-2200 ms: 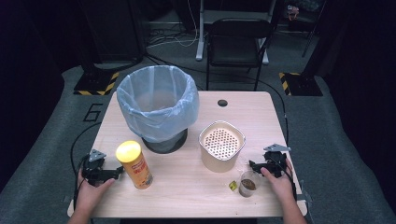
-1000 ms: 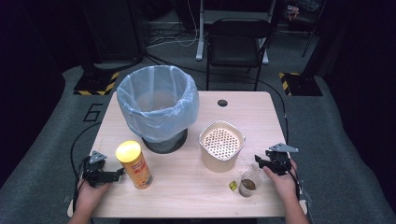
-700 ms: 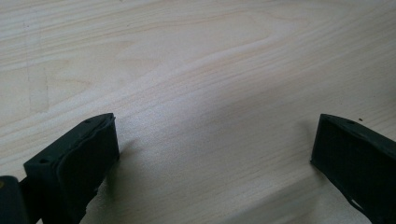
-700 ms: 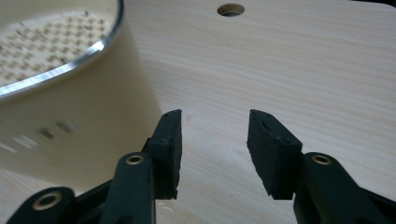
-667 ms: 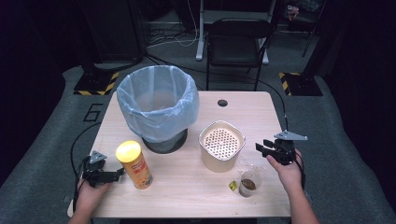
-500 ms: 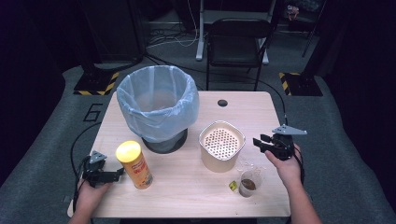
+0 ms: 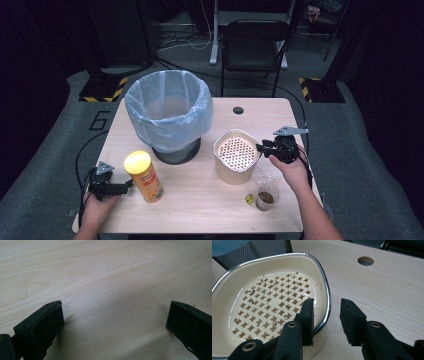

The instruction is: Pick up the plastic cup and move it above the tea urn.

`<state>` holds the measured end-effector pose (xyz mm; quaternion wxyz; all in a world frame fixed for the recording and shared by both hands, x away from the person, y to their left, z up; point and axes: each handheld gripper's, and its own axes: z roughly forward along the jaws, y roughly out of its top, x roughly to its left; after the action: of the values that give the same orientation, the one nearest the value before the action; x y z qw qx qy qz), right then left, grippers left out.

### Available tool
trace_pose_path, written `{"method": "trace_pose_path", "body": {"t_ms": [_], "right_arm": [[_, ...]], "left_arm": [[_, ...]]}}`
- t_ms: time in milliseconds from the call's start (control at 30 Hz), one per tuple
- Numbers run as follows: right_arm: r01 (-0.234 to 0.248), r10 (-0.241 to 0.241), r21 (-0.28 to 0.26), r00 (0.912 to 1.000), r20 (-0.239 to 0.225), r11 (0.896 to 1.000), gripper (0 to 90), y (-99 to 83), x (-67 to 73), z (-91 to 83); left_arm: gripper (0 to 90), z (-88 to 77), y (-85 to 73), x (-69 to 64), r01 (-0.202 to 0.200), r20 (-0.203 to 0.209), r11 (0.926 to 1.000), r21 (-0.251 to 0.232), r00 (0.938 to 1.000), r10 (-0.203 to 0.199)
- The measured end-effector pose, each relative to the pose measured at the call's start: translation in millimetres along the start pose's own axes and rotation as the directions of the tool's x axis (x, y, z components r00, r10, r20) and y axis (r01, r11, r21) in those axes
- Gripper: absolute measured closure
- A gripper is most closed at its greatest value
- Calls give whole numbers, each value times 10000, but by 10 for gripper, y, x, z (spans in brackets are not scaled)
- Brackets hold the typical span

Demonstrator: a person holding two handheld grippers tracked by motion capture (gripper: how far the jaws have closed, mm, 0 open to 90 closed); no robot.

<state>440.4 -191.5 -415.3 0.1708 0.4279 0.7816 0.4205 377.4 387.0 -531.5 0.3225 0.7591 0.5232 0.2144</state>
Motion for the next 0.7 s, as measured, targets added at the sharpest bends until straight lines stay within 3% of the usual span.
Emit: {"method": "trace_pose_path", "body": {"t_ms": [100, 167, 233, 700], "right_arm": [[10, -6, 184, 9998, -211, 9998, 687, 5, 27, 52], [104, -104, 294, 9999, -23, 9995, 690, 7, 66, 72], [36, -31, 361, 9999, -139, 9993, 706, 1, 84, 65], [-275, 279, 77, 9974, -659, 9996, 692, -205, 297, -103]], "left_arm": [[9, 0, 0, 0, 2, -3, 10000, -2, 10000, -2], [8, 0, 0, 0, 3, -1, 10000, -1, 10000, -3], [8, 0, 0, 0, 5, -2, 10000, -2, 10000, -5], [8, 0, 0, -1, 5, -1, 10000, 0, 10000, -5]]}}
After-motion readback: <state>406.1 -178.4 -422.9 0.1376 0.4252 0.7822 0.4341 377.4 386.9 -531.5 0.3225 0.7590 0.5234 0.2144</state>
